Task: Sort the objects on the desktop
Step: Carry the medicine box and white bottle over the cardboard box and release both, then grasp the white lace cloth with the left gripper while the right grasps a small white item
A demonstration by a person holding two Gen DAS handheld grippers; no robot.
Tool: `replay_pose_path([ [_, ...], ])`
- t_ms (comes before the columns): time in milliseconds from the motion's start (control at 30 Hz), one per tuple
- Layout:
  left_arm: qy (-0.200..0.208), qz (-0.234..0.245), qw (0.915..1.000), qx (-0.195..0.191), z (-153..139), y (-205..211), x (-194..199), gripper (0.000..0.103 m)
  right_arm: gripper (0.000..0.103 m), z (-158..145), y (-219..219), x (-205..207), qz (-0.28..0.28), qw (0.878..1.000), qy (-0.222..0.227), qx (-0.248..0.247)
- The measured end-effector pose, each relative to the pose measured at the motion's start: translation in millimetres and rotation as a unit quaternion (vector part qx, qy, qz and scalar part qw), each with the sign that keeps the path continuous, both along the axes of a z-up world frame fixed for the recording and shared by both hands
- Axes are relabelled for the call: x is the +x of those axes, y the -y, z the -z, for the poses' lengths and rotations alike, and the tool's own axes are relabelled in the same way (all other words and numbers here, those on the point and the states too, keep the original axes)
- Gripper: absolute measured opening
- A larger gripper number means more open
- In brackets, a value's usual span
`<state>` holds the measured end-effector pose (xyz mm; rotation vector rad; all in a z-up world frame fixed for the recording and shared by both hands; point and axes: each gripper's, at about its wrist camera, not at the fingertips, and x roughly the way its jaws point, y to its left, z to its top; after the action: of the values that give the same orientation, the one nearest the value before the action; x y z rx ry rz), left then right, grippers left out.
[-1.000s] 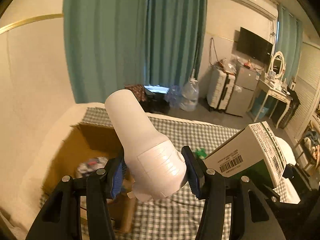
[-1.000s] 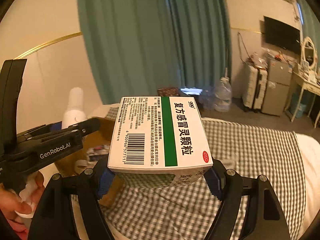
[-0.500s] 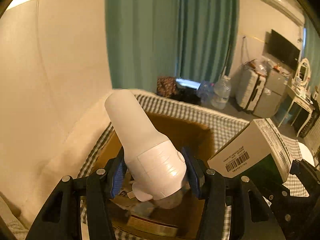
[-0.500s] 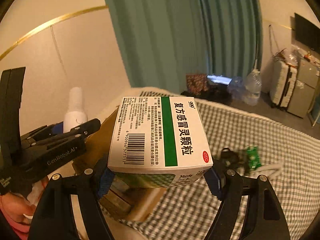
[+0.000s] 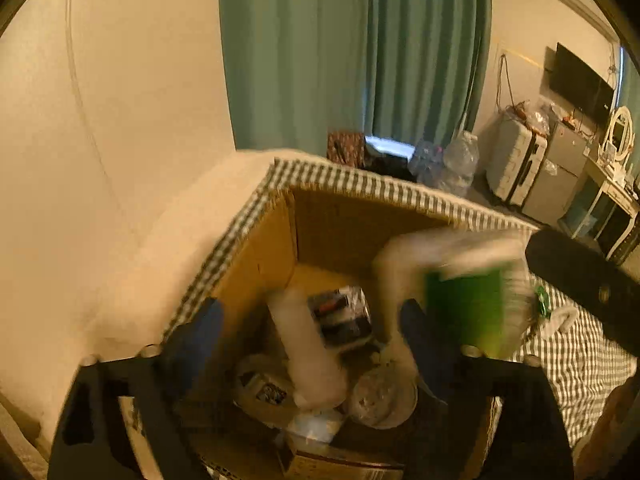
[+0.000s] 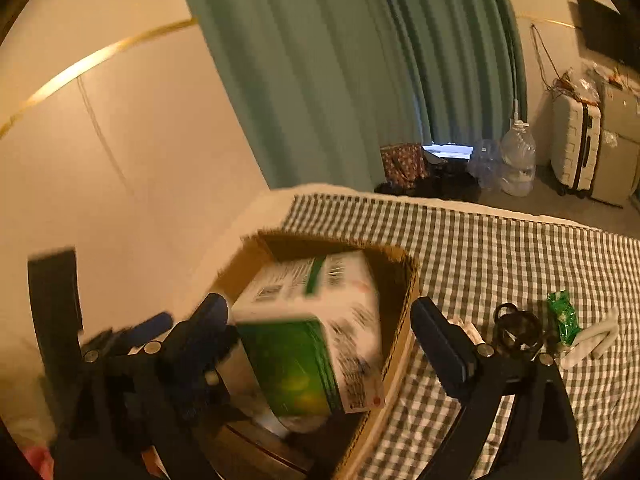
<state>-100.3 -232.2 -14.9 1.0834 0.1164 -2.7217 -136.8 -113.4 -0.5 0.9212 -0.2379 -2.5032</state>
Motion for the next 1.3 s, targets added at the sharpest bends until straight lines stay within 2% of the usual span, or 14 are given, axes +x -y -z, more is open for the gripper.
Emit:
replay_pose_path([
  [133,-0.009,0.019,0.9996,-0.021,-12,-15,8,0.099,0.093,-11,-15,-1,0.014,1.000,-0.013,-0.003],
  [233,-0.012,0.032,0.9991,-0.027,-23,-28,13,0.100,0.093,-19,-43,5,0.032,0.999,-0.023,-0.004],
  [467,-0.029,0.061,0.9976,-0.015,-47,-80,31,0.103,0.093,-45,-118,37,0.092,0.995,-0.048,0.000],
  [667,-0.023,0.080,0.9965,-0.001,-45,-136,37,0.103,0.093,-46,-183,49,0.148,0.987,-0.051,0.021],
  [833,0.000,0.082,0.9967,0.002,-27,-179,36,0.103,0.093,-28,-239,64,0.193,0.979,-0.042,0.040],
  [967,0.018,0.085,0.9962,0.010,-1,-208,29,0.103,0.093,-6,-274,71,0.208,0.977,-0.022,0.026],
  [1167,0.072,0.078,0.9943,0.006,48,-230,4,0.103,0.093,46,-304,51,0.214,0.977,0.019,0.021],
  [1300,0.084,0.056,0.9949,-0.006,75,-230,-22,0.103,0.093,86,-311,34,0.208,0.977,0.044,0.037],
])
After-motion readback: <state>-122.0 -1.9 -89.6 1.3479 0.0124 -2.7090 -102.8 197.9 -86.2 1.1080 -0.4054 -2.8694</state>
